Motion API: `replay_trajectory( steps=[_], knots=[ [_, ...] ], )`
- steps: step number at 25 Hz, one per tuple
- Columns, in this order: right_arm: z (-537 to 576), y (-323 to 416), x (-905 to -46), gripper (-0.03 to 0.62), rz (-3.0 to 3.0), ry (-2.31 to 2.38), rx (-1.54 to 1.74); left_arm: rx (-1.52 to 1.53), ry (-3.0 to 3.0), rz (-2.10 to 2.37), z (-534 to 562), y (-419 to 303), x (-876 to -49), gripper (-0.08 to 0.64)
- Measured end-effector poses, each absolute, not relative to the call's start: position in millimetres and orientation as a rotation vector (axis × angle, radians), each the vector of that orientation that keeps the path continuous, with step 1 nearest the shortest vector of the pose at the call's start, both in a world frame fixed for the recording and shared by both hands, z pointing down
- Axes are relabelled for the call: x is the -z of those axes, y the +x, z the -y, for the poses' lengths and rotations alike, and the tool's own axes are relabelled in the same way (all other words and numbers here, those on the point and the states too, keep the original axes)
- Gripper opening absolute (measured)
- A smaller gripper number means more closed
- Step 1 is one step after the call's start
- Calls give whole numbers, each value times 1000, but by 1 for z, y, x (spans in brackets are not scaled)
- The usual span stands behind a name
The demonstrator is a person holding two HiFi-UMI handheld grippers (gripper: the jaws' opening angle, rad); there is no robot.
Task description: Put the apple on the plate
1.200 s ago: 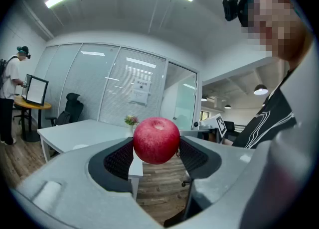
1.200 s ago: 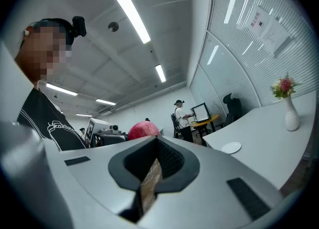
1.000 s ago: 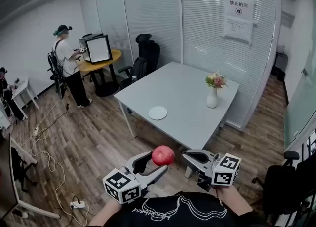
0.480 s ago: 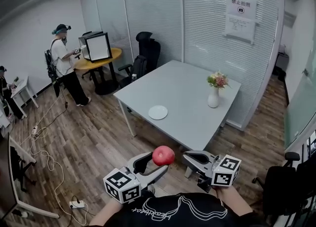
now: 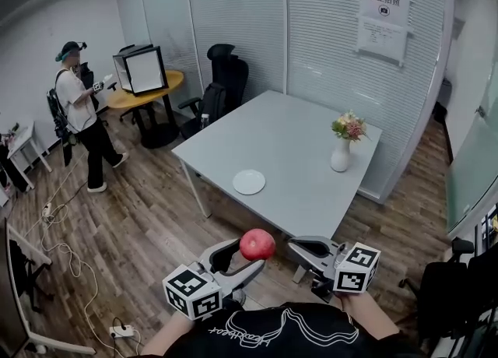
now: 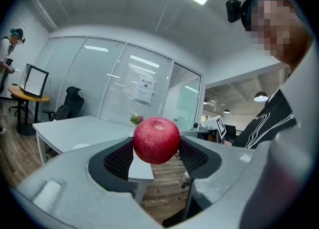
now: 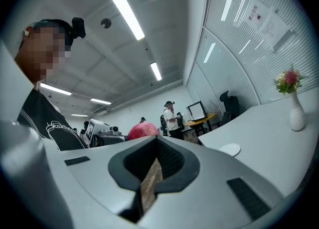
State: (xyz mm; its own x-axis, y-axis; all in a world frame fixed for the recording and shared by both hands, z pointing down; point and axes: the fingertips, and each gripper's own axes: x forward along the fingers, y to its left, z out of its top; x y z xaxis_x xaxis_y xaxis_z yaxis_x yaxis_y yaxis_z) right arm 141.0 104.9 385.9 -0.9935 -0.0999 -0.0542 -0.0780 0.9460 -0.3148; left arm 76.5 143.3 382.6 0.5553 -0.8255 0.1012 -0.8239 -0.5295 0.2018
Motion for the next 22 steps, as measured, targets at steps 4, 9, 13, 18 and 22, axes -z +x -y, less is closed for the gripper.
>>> replay_trajectory(
  steps=[4,9,13,18,22],
  knots=[
    [-73,108,-392,9,-3032,-181,530,-5,2560,1346,-109,44,-386,298],
    [-20,56,-385,9,-3017,-250,565,-30,2559,1291,-56,-12,-381,298],
    [20,11,-384,9,-3007,-301,589,-41,2569,1249,-14,-58,-378,298],
    [64,-42,-390,9,-2993,-368,622,-57,2573,1196,36,-113,-384,298],
    [93,-74,-394,9,-2983,-422,636,-63,2588,1148,70,-146,-388,298]
  ],
)
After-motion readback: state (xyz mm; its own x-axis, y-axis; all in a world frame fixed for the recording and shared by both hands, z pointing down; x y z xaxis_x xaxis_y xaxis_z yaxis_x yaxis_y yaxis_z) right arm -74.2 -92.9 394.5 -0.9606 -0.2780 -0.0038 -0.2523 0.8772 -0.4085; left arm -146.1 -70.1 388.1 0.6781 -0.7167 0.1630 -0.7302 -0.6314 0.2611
